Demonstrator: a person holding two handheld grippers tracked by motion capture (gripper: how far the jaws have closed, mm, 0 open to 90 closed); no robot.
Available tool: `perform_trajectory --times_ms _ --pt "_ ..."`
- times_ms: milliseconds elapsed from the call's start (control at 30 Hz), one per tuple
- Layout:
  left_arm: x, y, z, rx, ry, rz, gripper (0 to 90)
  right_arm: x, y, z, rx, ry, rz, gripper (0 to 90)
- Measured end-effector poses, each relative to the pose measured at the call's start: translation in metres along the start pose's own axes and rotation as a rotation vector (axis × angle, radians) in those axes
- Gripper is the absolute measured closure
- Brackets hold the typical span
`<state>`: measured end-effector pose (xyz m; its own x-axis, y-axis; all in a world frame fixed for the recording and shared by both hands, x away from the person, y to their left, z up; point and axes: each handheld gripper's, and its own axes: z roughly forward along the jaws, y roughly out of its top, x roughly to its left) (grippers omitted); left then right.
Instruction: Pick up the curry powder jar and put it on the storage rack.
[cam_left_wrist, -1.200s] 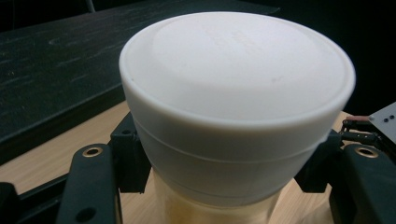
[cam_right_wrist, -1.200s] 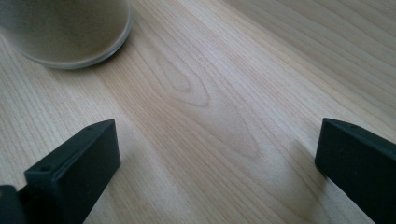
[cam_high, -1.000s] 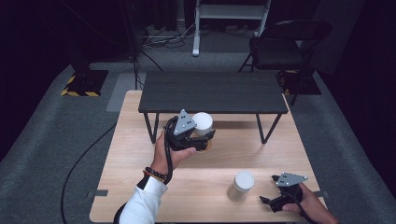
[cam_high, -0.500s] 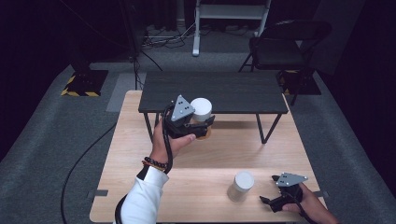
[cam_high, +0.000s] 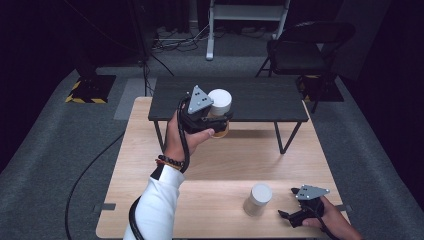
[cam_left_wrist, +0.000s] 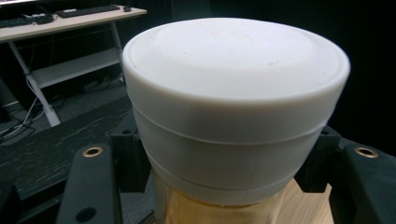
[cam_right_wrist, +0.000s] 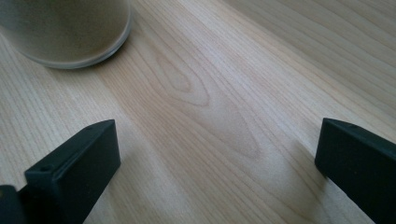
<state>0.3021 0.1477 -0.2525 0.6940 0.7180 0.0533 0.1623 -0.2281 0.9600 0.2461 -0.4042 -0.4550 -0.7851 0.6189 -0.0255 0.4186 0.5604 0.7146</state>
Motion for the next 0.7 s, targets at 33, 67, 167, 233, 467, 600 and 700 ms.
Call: perform_trajectory --times_ms 33,67,167,233,467,600,700 --pt "-0.001 0.001 0.001 -0.001 0.005 0.003 35.3 0.000 0.000 0.000 0.000 0.000 0.000 0.0" --pt "0.000 0.002 0.003 0.000 0.006 0.002 35.3 0.000 0.000 0.000 -0.001 0.000 0.001 0.0" --pt "0.003 0.004 0.007 -0.002 0.010 -0.006 35.3 0.000 0.000 0.000 -0.001 0.000 0.001 0.0" --pt "0.005 0.007 0.010 0.001 0.017 -0.005 35.3 0.000 -0.001 0.000 -0.002 0.000 0.002 0.0" --pt "0.018 0.012 0.016 -0.012 0.042 -0.020 35.3 0.000 0.000 0.000 -0.001 0.000 0.000 0.0" --pt "0.023 0.015 0.023 -0.019 0.059 -0.029 35.3 0.000 0.000 0.000 -0.001 0.000 0.000 0.0" --pt "0.024 0.018 0.029 -0.006 0.072 -0.035 35.2 0.000 0.000 0.000 0.000 0.001 -0.001 0.0"
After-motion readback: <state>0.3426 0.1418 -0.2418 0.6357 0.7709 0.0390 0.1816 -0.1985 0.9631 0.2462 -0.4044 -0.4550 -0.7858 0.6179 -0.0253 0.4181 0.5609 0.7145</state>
